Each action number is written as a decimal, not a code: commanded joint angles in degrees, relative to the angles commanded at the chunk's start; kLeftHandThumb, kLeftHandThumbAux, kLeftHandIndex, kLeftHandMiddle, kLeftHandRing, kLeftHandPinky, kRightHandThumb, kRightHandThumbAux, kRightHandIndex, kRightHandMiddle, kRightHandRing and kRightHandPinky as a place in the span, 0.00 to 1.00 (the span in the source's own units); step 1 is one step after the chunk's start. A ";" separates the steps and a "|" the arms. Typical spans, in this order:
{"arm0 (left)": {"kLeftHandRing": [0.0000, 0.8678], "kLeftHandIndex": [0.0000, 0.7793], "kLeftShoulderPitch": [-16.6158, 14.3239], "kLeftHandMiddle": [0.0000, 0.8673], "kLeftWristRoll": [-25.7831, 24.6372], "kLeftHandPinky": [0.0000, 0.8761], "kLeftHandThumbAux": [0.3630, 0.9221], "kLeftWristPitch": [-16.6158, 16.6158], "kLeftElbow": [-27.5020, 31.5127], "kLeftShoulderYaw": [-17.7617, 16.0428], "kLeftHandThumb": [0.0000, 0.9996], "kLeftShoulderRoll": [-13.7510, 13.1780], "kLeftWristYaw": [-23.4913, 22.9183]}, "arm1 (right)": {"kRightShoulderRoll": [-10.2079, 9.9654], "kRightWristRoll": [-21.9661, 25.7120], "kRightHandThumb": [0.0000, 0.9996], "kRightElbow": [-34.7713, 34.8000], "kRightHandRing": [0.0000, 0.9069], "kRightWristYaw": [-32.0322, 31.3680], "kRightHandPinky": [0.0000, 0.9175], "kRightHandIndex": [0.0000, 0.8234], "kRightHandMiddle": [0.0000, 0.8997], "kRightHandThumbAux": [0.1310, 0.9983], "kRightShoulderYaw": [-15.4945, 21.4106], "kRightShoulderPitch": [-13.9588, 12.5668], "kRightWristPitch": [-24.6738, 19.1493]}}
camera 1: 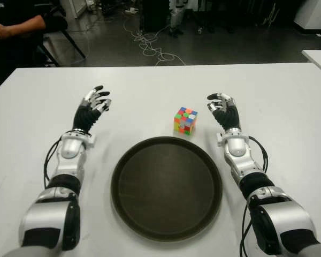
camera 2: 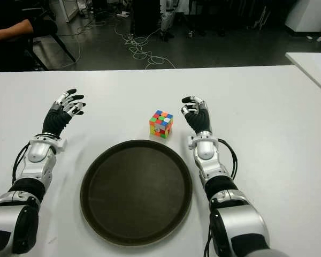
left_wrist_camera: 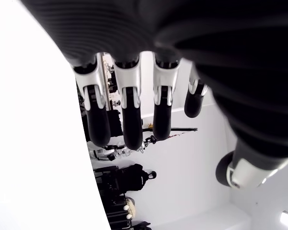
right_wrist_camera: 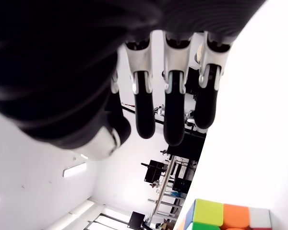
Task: Pick up the Rubik's Cube and put it in the plate
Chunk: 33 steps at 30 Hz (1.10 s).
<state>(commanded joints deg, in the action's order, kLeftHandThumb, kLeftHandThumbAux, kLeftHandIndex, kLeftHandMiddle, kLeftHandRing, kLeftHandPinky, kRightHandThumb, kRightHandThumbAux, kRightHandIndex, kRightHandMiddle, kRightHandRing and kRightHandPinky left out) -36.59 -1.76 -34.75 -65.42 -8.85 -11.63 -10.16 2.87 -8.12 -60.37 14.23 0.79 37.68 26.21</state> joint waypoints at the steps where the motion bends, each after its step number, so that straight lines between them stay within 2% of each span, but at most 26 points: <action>1: 0.29 0.18 0.07 0.26 -0.05 0.35 0.38 -0.09 0.06 -0.02 0.05 0.00 -0.14 | 0.00 0.00 0.67 0.13 0.42 0.04 0.42 0.49 0.40 0.70 0.02 -0.07 0.25; 12: 0.30 0.18 0.62 0.27 -0.03 0.36 0.37 0.22 0.69 -0.04 0.04 -0.05 -0.12 | 1.66 -5.35 0.66 0.19 0.41 6.10 0.41 0.48 0.38 0.70 -2.62 0.13 6.85; 13: 0.30 0.19 0.66 0.27 -0.05 0.36 0.37 0.24 0.72 -0.07 0.04 -0.07 -0.11 | 1.87 -6.02 0.56 0.14 0.41 6.69 0.40 0.44 0.38 0.70 -3.02 0.26 7.45; 14: 0.30 0.19 0.69 0.27 -0.07 0.36 0.38 0.25 0.75 -0.09 0.05 -0.08 -0.11 | 2.01 -6.50 0.38 0.06 0.40 7.14 0.40 0.37 0.37 0.71 -3.30 0.36 7.90; 15: 0.30 0.19 0.70 0.27 -0.07 0.36 0.38 0.25 0.75 -0.09 0.05 -0.10 -0.13 | 2.21 -7.14 0.27 0.08 0.39 7.61 0.40 0.33 0.36 0.71 -3.70 0.52 8.40; 17: 0.30 0.19 0.71 0.27 -0.06 0.36 0.37 0.26 0.75 -0.09 0.05 -0.12 -0.17 | 2.38 -7.78 0.14 -0.07 0.39 8.14 0.39 0.29 0.35 0.72 -4.08 0.71 8.95; 20: 0.30 0.19 0.68 0.27 -0.08 0.35 0.37 -0.03 0.81 -0.09 0.05 -0.08 -0.28 | 3.23 -10.34 0.04 -0.45 0.37 8.86 0.38 0.26 0.33 0.72 -5.95 1.44 11.30; 25: 0.30 0.19 0.88 0.27 -0.15 0.35 0.37 -0.28 0.94 -0.11 0.06 -0.01 -0.41 | 4.04 -13.78 0.01 -1.25 0.32 9.94 0.31 0.23 0.29 0.69 -8.63 3.31 12.52; 29: 0.31 0.20 0.95 0.28 -0.19 0.37 0.36 -0.22 1.11 -0.18 0.06 0.10 -0.08 | 4.73 -17.31 0.00 -2.39 0.27 10.58 0.22 0.23 0.27 0.66 -11.52 6.61 11.15; 33: 0.30 0.19 0.96 0.27 -0.01 0.36 0.34 0.13 1.11 -0.12 0.05 0.02 0.27 | 4.91 -20.77 0.00 -4.29 0.21 11.71 0.21 0.17 0.19 0.64 -14.62 8.54 10.39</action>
<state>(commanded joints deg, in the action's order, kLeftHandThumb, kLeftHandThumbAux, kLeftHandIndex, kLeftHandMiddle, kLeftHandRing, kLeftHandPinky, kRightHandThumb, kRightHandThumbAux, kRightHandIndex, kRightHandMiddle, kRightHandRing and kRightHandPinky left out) -35.63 -1.77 -34.62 -64.31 -8.97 -11.60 -9.90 7.77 -28.88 -64.65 25.94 -13.83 46.22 36.60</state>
